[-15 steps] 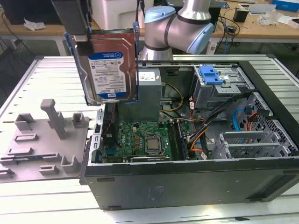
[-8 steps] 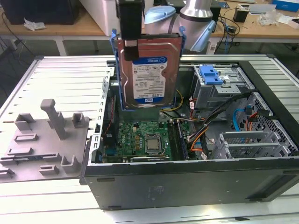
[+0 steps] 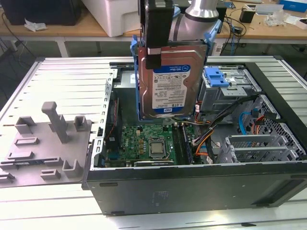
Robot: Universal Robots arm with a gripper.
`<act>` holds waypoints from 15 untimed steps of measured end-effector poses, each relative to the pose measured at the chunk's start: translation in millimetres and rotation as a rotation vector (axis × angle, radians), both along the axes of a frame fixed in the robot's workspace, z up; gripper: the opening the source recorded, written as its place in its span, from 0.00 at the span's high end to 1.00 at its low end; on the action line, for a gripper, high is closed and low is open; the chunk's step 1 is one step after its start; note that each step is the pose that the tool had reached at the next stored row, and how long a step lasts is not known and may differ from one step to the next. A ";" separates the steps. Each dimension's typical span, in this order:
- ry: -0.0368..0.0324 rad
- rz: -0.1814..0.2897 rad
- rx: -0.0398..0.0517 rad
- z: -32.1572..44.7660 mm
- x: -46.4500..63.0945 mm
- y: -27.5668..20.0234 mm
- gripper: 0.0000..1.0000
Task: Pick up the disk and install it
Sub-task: 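Pick up the disk, then insert the disk into the insertion slot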
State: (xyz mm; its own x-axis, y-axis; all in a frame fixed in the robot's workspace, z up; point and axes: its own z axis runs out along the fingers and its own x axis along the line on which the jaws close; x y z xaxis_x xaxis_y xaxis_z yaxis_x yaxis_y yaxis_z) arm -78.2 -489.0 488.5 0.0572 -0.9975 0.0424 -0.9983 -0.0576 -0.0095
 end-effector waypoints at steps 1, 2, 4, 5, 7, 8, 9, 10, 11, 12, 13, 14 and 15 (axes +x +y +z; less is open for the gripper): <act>0.0000 0.000 0.0000 0.1 2.4 -2.5 0.63; 0.0000 0.000 0.0001 0.3 7.8 -7.9 0.63; 0.0000 0.000 0.0002 0.4 14.3 -13.9 0.63; 0.0000 0.000 0.0002 0.4 16.8 -16.2 0.63; -0.0001 0.000 0.0003 0.5 20.6 -19.7 0.63; 0.0001 0.000 0.0003 0.5 22.1 -21.1 0.63; 0.0009 0.000 0.0003 0.5 24.4 -22.3 0.63; 0.0015 0.000 0.0003 0.5 25.6 -22.4 0.63; 0.0016 0.000 0.0003 0.6 26.1 -22.5 0.63; 0.0016 -0.001 0.0003 0.5 26.1 -22.5 0.63; 0.0015 0.000 0.0003 0.6 26.2 -22.5 0.63; 0.0015 0.000 0.0003 0.5 26.6 -22.5 0.63; 0.0015 0.000 0.0003 0.6 26.9 -22.5 0.63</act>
